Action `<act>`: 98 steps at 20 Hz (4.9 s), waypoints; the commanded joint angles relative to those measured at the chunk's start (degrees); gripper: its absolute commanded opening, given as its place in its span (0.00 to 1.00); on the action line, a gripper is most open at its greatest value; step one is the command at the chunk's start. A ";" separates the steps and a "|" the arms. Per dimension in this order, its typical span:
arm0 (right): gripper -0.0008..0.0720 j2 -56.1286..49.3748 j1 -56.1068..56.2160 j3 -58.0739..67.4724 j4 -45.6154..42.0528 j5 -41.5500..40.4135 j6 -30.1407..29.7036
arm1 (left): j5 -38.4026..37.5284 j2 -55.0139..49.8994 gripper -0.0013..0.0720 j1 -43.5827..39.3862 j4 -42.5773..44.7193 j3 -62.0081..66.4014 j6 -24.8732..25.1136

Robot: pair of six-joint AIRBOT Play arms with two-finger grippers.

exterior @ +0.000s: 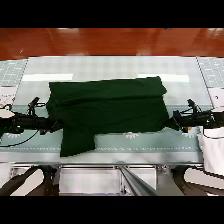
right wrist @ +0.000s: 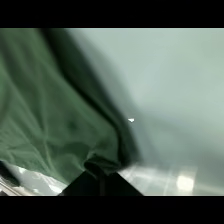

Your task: Fold the shirts.

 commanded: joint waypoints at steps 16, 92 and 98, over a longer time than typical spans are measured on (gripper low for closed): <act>0.04 -6.99 10.64 33.68 4.13 -2.69 2.64 | 3.04 -14.45 0.05 -0.46 0.00 26.64 0.17; 0.04 11.13 3.74 40.17 1.01 9.46 7.48 | 20.04 5.33 0.05 -21.27 -4.02 14.05 2.16; 0.04 31.23 1.51 31.36 0.92 11.87 10.47 | 26.16 -14.36 0.05 -43.41 -4.70 32.33 2.08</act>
